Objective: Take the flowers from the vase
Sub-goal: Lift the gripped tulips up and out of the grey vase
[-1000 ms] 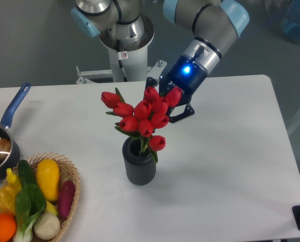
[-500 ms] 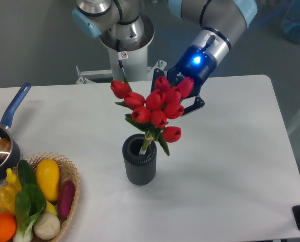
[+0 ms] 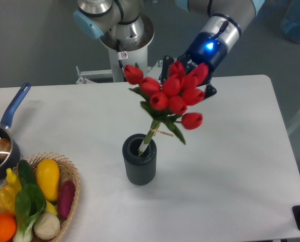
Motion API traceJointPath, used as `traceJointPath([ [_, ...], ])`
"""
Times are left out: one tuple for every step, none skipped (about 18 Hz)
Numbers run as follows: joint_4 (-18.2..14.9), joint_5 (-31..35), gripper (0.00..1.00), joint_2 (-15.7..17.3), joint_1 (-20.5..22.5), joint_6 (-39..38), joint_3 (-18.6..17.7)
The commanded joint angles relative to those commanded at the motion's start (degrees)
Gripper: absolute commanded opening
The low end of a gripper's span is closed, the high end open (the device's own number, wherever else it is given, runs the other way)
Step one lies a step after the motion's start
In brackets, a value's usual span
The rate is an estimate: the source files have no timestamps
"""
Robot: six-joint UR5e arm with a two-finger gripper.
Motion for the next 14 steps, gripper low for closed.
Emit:
traceJointPath([
  [-0.1, -0.5, 0.33, 0.0, 0.4, 0.0, 0.0],
  [-0.1, -1.1, 0.33, 0.1, 1.0, 0.0, -0.2],
  [-0.1, -1.8, 0.33, 0.1, 1.5, -0.2, -0.2],
  [-0.1, -2.4, 0.33, 0.3, 1.8, -0.7, -0.2],
  [-0.1, -2.7, 0.33, 0.3, 2.5, -1.6, 0.0],
  [0.0, -2.9, 0.33, 0.3, 3.1, -1.8, 0.1],
  [0.1, -3.0, 0.34, 0.3, 3.6, -1.8, 0.2],
  [0.2, -3.0, 0.34, 0.2, 3.7, -1.8, 0.5],
  [0.2, -3.0, 0.34, 0.1, 3.7, -1.6, 0.7],
  [0.3, -2.9, 0.33, -0.1, 3.7, -1.3, 1.0],
  [0.5, -2.9, 0.34, -0.2, 3.7, -1.2, 1.2],
  [0.6, -2.9, 0.33, -0.2, 3.8, -1.1, 1.8],
  [0.7, -2.8, 0.33, -0.3, 3.8, -0.3, 2.5],
  [0.7, -2.8, 0.34, -0.5, 3.8, 1.1, 2.9],
])
